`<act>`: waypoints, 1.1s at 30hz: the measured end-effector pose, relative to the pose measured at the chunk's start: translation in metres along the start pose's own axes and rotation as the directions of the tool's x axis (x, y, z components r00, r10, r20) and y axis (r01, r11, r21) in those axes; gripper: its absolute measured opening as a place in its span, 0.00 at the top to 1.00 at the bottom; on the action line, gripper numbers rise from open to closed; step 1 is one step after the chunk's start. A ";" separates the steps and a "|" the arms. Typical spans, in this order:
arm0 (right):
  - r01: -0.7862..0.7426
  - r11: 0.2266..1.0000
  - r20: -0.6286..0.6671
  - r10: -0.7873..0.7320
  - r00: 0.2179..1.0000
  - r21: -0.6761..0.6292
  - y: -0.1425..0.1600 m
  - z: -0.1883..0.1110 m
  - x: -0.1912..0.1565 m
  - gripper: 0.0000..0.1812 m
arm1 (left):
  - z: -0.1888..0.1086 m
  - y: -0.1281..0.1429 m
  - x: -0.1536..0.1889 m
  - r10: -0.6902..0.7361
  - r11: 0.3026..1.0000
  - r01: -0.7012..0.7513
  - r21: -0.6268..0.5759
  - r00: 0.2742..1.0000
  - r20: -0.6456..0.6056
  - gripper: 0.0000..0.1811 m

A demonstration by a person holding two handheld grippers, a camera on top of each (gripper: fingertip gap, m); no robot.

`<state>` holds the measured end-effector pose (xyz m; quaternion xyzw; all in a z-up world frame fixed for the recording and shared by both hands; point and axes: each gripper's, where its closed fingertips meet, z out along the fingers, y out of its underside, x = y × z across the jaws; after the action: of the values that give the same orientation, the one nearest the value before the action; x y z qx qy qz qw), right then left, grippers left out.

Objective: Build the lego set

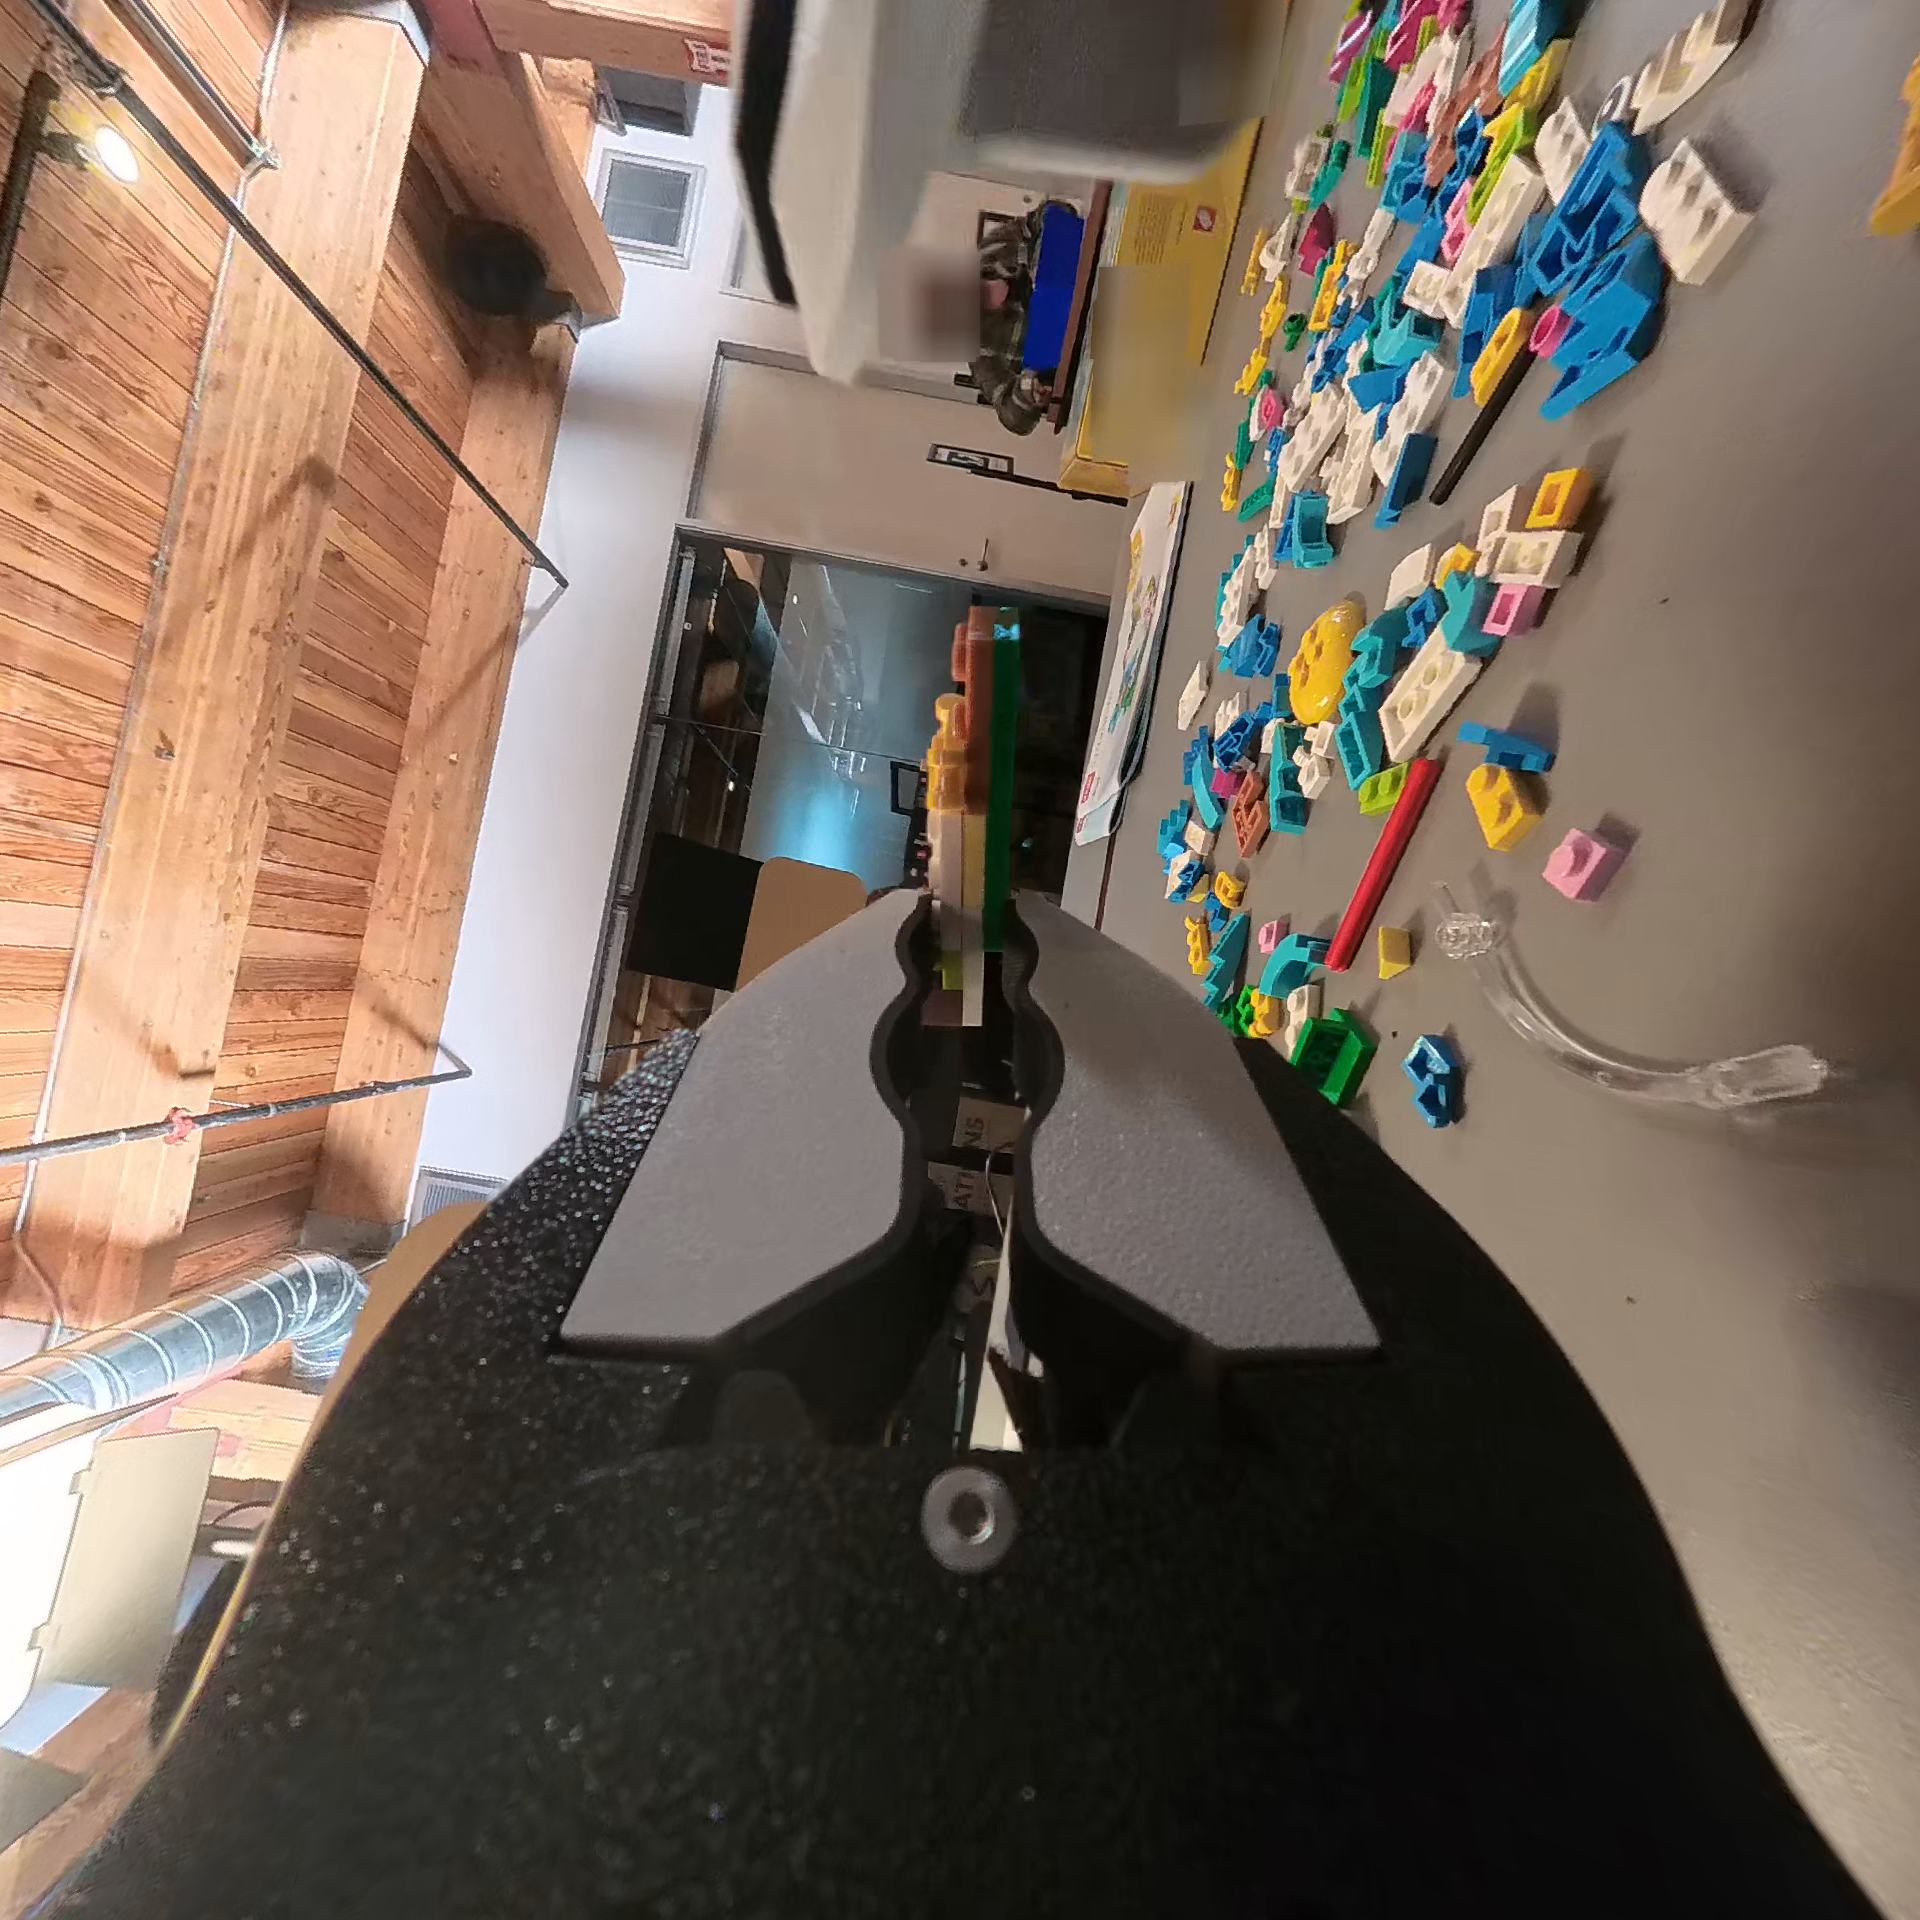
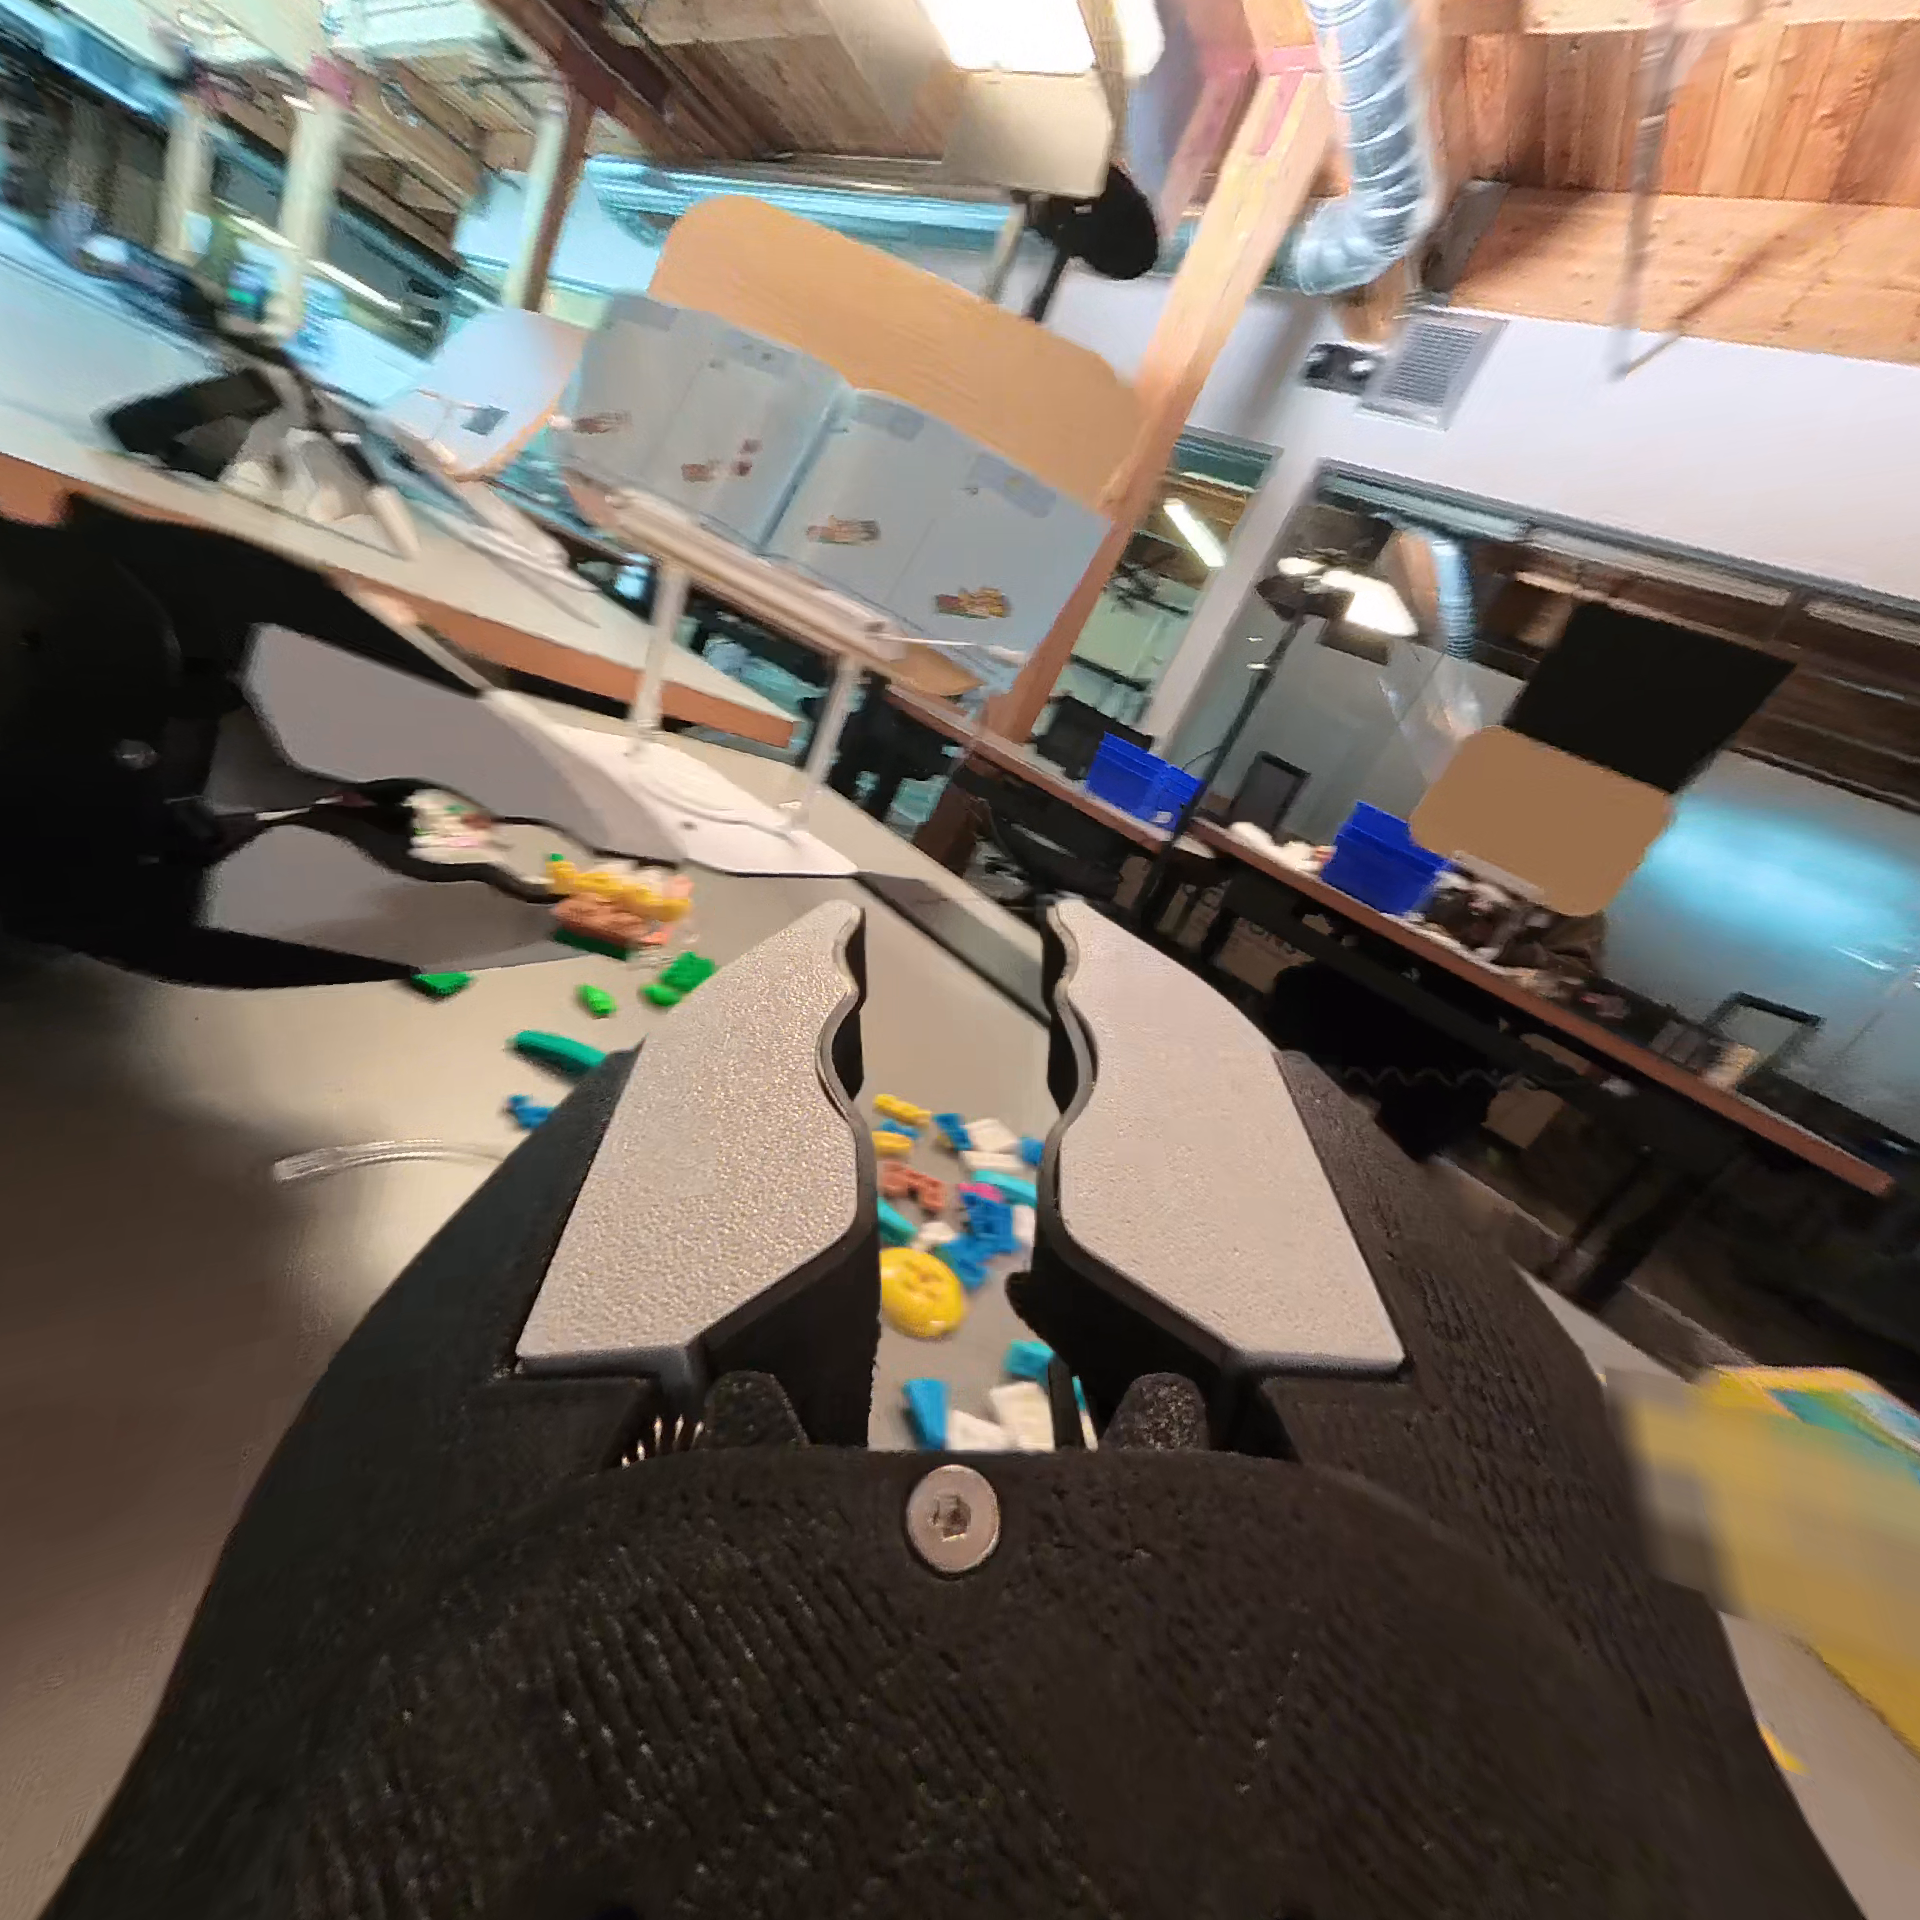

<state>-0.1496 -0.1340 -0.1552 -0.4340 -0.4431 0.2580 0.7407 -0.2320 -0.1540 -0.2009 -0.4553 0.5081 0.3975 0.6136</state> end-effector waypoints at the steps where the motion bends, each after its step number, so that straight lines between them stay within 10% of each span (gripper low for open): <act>1: 0.022 1.000 -0.050 -0.022 0.999 -0.004 -0.003 -0.003 0.013 0.82 | -0.001 -0.001 -0.001 0.009 1.000 -0.009 0.004 1.000 0.003 0.94; 7: 0.022 0.973 -0.155 -0.059 0.986 -0.230 0.012 -0.040 0.088 0.84 | -0.005 -0.025 0.018 0.059 0.990 -0.045 0.136 0.993 -0.102 0.94; 12: 0.006 0.756 -0.006 -0.012 1.000 -0.654 0.072 -0.084 0.117 0.84 | -0.004 -0.031 0.022 0.064 0.987 -0.045 0.157 0.991 -0.121 0.94; 17: 0.031 0.626 -0.053 -0.115 0.992 -0.779 0.090 -0.119 0.162 0.84 | -0.004 -0.027 0.020 0.032 0.989 -0.015 0.144 0.992 -0.119 0.94; 26: -0.173 0.226 -0.146 0.132 0.981 -0.959 0.140 -0.176 0.149 0.88 | -0.004 -0.030 0.025 0.055 0.987 -0.033 0.156 0.989 -0.135 0.94; 33: -0.286 0.113 -0.253 0.246 0.936 -0.951 0.149 -0.200 0.118 0.90 | -0.004 -0.031 0.027 0.067 0.986 -0.044 0.161 0.987 -0.143 0.94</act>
<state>0.0825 -0.0530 -0.2798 -0.8821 -0.4069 0.0333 0.2350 -0.1988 -0.1652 -0.2229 -0.4192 0.5945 0.3384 0.5970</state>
